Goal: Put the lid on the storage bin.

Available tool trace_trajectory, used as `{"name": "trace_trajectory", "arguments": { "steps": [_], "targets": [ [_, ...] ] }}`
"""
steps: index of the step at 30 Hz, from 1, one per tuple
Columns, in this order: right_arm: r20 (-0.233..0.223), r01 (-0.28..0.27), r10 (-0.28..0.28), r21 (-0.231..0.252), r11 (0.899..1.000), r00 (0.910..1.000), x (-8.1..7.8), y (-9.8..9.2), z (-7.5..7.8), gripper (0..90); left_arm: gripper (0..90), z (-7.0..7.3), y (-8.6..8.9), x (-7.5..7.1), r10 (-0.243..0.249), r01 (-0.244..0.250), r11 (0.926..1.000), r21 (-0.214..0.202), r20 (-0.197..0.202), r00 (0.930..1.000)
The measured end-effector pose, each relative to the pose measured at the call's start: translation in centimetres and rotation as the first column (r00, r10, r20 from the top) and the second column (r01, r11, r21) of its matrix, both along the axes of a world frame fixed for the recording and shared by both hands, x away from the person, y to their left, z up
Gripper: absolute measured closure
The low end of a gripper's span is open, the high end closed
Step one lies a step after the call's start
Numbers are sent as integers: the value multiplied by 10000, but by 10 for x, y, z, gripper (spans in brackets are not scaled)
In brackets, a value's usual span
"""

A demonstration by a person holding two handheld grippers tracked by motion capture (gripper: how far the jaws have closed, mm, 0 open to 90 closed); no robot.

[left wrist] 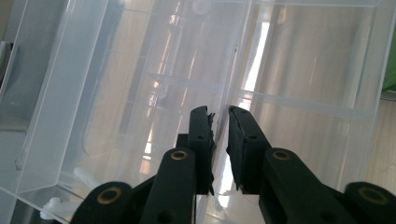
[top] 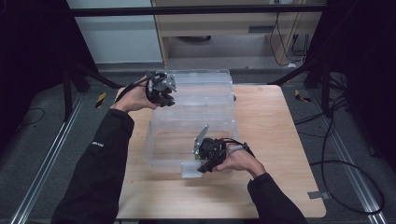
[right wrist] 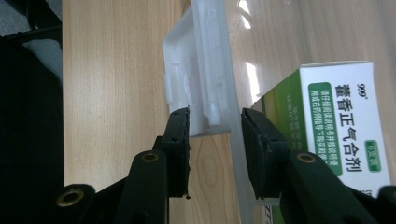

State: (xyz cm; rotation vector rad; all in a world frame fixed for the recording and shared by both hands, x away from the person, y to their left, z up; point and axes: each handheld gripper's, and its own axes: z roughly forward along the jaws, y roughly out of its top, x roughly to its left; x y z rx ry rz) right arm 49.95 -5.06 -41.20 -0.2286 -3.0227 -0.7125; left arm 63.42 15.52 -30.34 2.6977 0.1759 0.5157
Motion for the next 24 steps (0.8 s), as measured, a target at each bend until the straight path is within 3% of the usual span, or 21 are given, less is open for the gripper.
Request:
{"name": "trace_trajectory", "arguments": {
  "steps": [6, 10, 18, 24],
  "targets": [
    [61, 107, -107, 53, 9999, 9999, -1, 0, 0, 643, 823, 2, -7, -4, -356, 341, 9977, 592, 250, 9991],
    [39, 95, -96, 175, 9998, 9999, 0, -1, -1, 646, 837, 3, -7, -7, -409, 388, 9973, 629, 323, 9986],
    [3, 284, -284, 195, 9994, 9996, -1, -1, -1, 652, 863, 7, -8, -11, -531, 524, 9971, 551, 111, 9985],
    [72, 369, -370, 179, 9992, 9993, -2, 0, -1, 653, 869, 12, -9, -22, -717, 705, 9950, 703, 156, 9973]
  ]
}}
